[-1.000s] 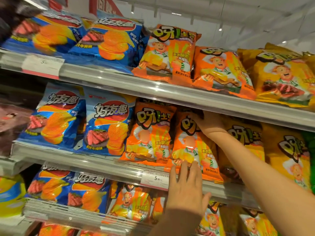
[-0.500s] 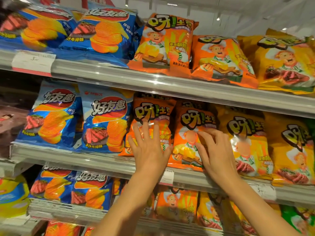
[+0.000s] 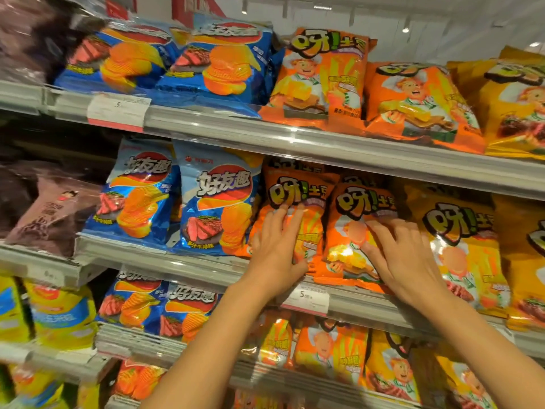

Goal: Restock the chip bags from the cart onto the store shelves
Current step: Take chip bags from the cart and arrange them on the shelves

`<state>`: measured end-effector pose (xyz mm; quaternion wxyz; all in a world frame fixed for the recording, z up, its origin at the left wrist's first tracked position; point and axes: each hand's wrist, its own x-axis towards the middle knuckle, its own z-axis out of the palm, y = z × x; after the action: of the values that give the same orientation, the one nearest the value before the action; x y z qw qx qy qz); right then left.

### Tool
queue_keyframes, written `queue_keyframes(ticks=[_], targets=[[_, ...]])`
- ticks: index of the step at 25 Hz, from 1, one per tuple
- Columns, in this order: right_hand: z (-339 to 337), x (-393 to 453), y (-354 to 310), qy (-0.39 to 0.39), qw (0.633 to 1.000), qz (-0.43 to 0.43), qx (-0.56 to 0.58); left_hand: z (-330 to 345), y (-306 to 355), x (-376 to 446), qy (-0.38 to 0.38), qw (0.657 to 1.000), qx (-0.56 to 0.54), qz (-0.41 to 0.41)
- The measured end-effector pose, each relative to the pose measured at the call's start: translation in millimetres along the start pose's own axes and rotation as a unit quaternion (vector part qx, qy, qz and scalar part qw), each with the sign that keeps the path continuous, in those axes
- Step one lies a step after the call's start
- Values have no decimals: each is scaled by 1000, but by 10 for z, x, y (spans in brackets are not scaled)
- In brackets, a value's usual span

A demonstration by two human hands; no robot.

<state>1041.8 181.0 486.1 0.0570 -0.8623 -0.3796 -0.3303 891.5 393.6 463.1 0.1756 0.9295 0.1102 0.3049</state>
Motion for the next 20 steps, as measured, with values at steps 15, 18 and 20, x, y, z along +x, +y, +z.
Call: queue_keyframes(ticks=[15, 18, 20], targets=[[-281, 987, -2196, -272, 734, 80, 617, -615, -1044, 30, 171, 975, -28, -139], [-225, 1004, -2248, -270, 715, 105, 636, -728, -1149, 50, 160, 980, -42, -113], [-205, 968, -2217, -280, 724, 96, 623, -781, -1228, 36, 130, 986, -47, -94]])
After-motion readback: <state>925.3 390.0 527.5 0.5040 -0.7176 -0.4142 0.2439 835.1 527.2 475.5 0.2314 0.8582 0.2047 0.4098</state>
